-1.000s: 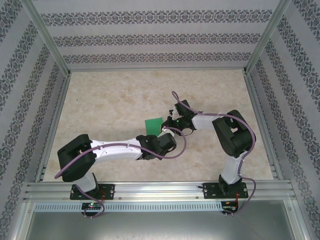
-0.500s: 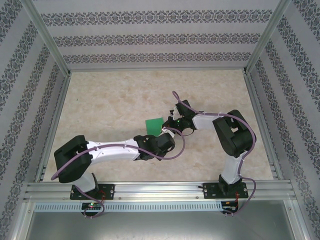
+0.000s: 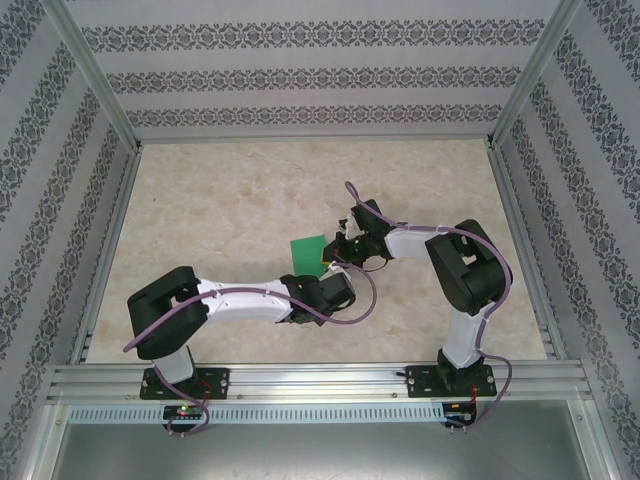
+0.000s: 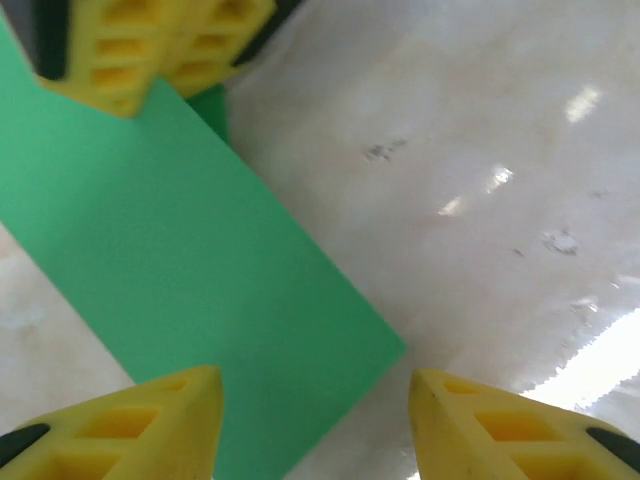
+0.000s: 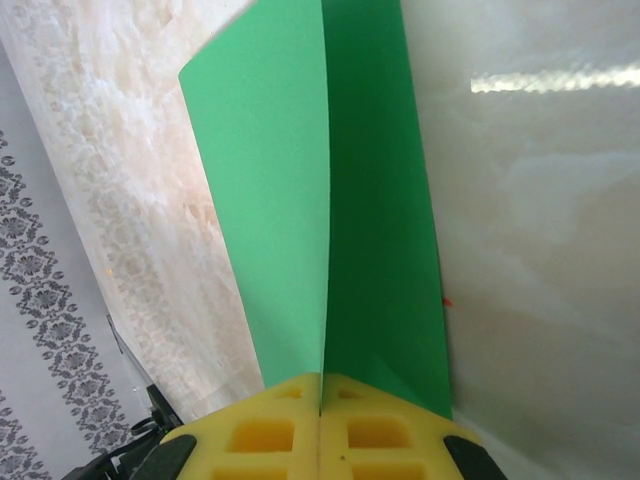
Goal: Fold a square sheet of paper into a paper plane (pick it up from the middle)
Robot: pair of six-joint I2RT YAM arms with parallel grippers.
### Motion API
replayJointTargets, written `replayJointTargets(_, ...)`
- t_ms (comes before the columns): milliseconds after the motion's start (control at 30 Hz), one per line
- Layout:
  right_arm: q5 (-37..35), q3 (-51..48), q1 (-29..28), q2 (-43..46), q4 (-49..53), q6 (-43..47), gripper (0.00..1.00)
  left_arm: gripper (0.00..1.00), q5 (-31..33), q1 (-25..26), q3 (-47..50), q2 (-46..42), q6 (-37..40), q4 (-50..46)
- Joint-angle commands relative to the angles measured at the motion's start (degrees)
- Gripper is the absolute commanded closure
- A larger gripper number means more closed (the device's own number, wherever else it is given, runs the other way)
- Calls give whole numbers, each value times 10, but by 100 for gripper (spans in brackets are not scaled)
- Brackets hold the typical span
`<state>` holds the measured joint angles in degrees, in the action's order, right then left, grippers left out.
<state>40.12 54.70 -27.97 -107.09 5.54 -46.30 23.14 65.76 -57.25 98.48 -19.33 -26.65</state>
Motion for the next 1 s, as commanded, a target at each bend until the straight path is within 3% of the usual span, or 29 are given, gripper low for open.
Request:
replayJointTargets(0, 5, 2, 5, 13, 0, 7, 95, 49, 52, 8, -17, -13, -12, 6)
replayJointTargets(267, 6, 3, 5, 9, 4, 12, 94, 91, 45, 7, -21, -20, 4, 4)
replayJointTargets(367, 5, 4, 5, 11, 6, 15, 94, 99, 48, 7, -22, -20, 8, 1)
replayJointTargets(533, 3, 5, 9, 14, 15, 21, 90, 100, 39, 5, -27, -21, 11, -1)
replayJointTargets(700, -12, -3, 35, 45, 27, 33, 74, 100, 12, -6, -15, -35, 9, 10)
replayJointTargets(867, -54, 31, 69, 82, 116, 109, 75, 100, -68, -35, 22, -69, 13, 46)
replayJointTargets(967, -23, 65, 65, 68, 115, 118, 79, 100, -115, -51, 30, -71, 19, 54)
